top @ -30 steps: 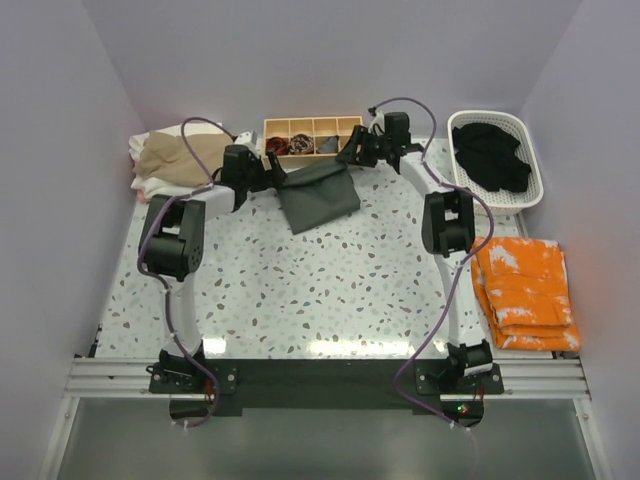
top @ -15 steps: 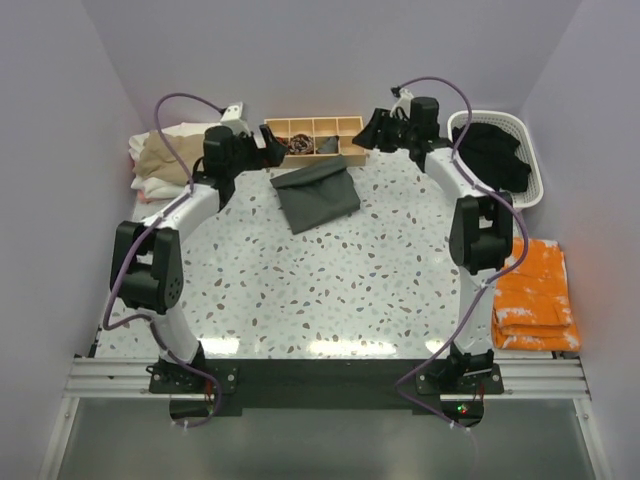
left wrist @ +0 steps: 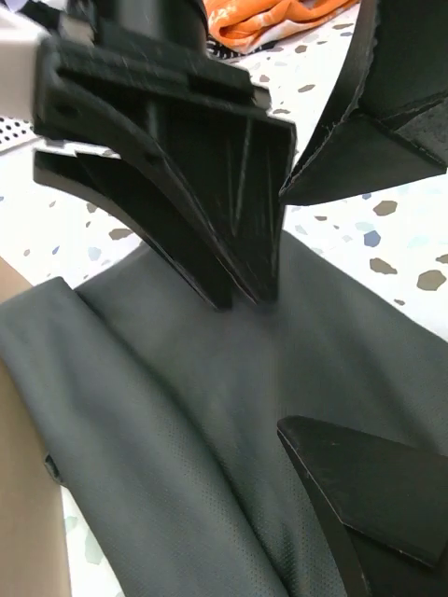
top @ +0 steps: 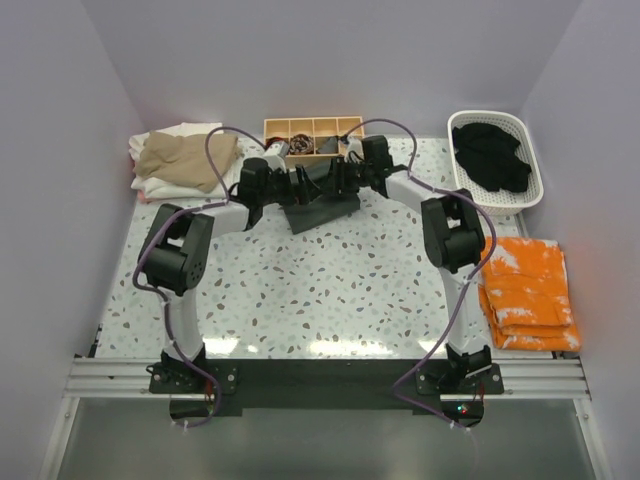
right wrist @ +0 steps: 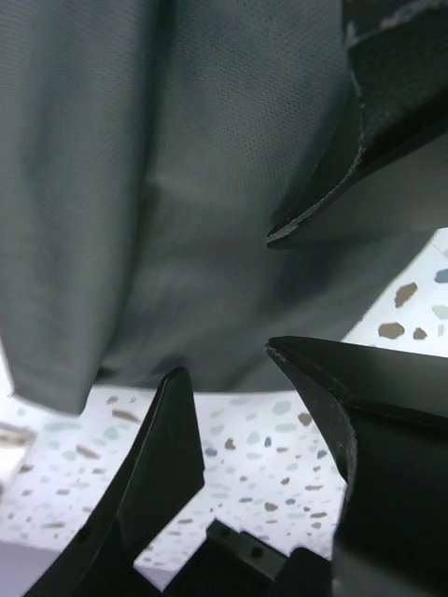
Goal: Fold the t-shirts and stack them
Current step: Smooth out wrinkles on the folded tshirt
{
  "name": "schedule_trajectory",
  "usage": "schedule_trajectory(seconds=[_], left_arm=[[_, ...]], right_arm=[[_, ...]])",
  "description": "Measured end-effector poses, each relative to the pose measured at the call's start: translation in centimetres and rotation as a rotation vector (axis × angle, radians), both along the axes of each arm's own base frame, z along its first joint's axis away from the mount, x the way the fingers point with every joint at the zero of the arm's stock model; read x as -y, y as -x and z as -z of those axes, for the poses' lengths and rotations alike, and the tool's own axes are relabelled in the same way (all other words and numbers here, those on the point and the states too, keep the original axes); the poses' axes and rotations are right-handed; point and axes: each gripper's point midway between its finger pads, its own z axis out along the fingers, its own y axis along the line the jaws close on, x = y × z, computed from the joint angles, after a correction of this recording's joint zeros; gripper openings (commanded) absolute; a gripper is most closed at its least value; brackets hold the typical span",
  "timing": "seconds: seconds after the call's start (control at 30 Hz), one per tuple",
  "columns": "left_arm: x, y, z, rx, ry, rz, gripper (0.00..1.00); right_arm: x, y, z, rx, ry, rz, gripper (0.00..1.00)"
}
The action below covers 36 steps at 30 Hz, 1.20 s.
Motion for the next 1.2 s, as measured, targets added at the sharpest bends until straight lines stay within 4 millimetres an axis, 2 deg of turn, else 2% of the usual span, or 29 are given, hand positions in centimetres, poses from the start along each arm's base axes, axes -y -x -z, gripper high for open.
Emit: schedule_trajectory(seconds=[0.13,0.23,0.4,0.6,0.77,0.9,1.07,1.13,1.2], left_arm=[[0.1,-0.4,1.4,-0.009,0.002,-0.002,1.0],[0.3,-0.8,2.5,-0.024,-0.003,-0.003,1.0],[0.0,-0.5,4.9,-0.08,-0.032,-0.021,1.0],[0.7,0.0,5.2,-0.08,-0.039,-0.014,1.0],[1.3,3.0,5.2,-0.101,-0.042,0.013,1.0],[1.4,7.6,5.2,-0.155,-0.061,0.058,1.0],[1.1,13.8,5.0,-0.234,-0.104,0.108,1.0],[0.9,15.5,4.5,-0.251,-0.121,0.115,1.0],[0.4,16.3,3.5,-0.248,-0.128,0.108,1.0]], right_arm=[[-0.1,0.2,3.4,-0.053,0.03,-0.002,0.47],[0.3,-0.2,4.7,-0.073,0.044,0.005,0.49],[0.6,-0.3,4.8,-0.058,0.074,0.019,0.49],[1.2,2.3,5.0,-0.071,0.111,0.027,0.48],[1.4,6.4,5.2,-0.094,0.145,0.013,0.48],[1.4,11.5,5.3,-0.107,0.19,-0.007,0.49],[1.7,18.8,5.1,-0.142,0.243,-0.041,0.51],[2.0,21.3,4.5,-0.155,0.251,-0.054,0.52],[2.7,22.3,3.4,-0.148,0.258,-0.039,0.53]])
